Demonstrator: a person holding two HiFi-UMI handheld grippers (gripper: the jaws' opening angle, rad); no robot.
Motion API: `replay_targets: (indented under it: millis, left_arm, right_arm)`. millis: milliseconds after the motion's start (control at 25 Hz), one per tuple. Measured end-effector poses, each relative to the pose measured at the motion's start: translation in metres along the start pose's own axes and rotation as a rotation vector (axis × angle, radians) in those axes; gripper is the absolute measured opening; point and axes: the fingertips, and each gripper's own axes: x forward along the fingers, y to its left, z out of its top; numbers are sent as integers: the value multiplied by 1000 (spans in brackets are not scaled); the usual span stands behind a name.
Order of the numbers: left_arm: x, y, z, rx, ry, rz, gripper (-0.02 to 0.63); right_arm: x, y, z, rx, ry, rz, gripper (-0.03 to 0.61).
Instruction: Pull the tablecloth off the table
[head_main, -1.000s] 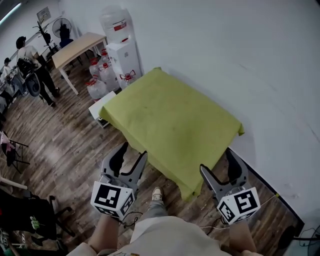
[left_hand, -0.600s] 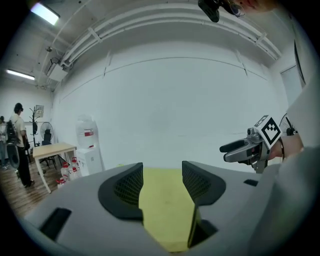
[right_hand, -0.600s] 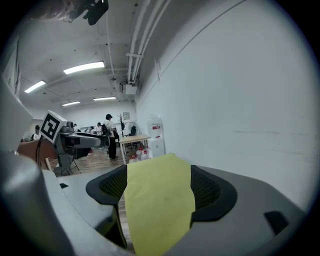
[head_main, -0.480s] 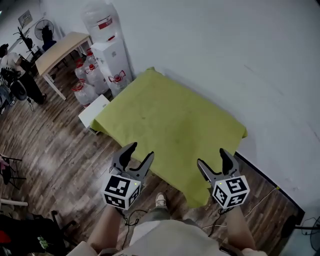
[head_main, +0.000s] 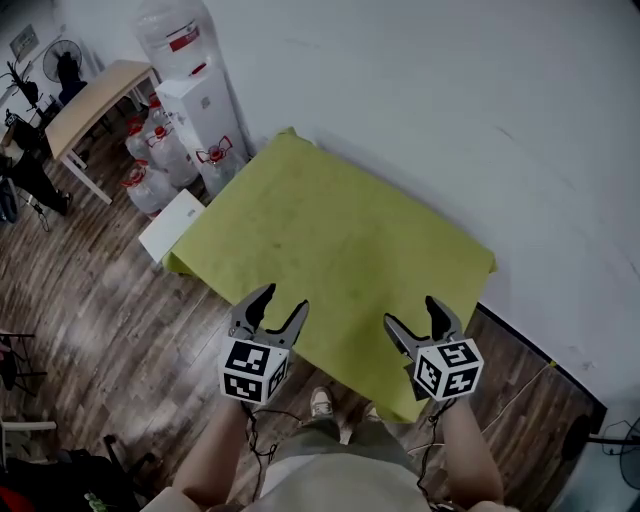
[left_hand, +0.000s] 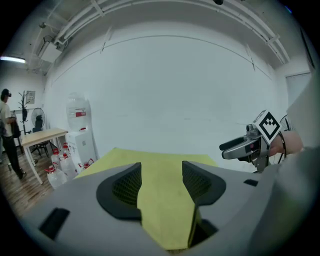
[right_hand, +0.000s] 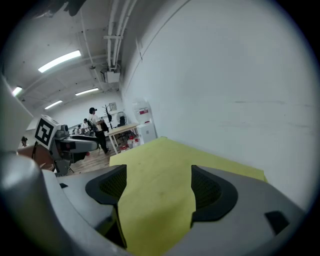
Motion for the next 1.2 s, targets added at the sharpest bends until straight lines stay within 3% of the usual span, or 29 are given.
replay_targets:
  millis: [200, 440, 840, 1200]
  left_arm:
    - [39, 2, -30, -71, 84, -32, 259]
    - [84, 7, -58, -88, 136, 15, 261]
    - [135, 8, -140, -211, 339, 15, 291]
    - [160, 2, -199, -200, 484, 30, 307]
  right_arm:
    - [34, -29, -26, 1, 70, -12, 397]
    - [63, -78, -59, 53, 139, -45, 397]
    - [108, -130, -127, 58, 282, -92, 397]
    - [125, -142, -172, 10, 388, -96, 400]
